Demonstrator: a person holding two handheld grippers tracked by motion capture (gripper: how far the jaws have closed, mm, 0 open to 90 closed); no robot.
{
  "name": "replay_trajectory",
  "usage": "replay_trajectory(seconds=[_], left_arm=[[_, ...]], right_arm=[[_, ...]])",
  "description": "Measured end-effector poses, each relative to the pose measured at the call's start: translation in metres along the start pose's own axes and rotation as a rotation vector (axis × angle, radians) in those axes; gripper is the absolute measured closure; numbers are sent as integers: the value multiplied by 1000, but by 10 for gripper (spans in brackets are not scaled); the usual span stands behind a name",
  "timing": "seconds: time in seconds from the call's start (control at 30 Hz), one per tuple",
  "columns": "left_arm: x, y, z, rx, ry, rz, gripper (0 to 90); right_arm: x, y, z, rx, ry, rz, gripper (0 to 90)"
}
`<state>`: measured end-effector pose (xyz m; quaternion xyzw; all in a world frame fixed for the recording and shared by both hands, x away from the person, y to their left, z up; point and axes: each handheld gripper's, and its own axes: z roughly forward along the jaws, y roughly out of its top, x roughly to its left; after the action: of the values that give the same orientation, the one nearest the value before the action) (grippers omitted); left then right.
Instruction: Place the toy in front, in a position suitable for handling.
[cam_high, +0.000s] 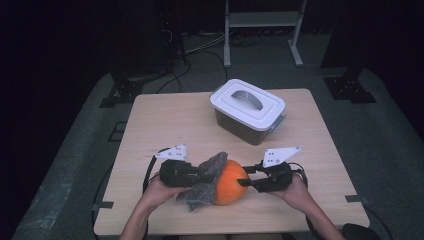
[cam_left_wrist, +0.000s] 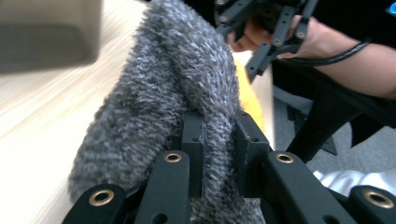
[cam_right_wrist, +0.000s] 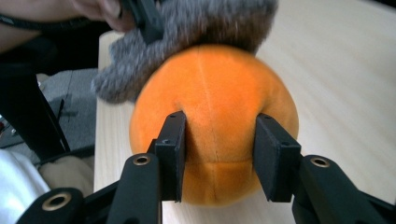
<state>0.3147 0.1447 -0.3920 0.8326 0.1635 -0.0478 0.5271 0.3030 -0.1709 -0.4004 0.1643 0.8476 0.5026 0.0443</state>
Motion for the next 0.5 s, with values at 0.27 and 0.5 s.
replay_trajectory(seconds=[0.27,0.5], left_arm=[[10,-10,3,62,49,-37,771],[3,-3,4,47,30,-7,771]], right_arm=[[-2,1,0,27,-2,21,355],[0,-1,5,36,-3,24,452]])
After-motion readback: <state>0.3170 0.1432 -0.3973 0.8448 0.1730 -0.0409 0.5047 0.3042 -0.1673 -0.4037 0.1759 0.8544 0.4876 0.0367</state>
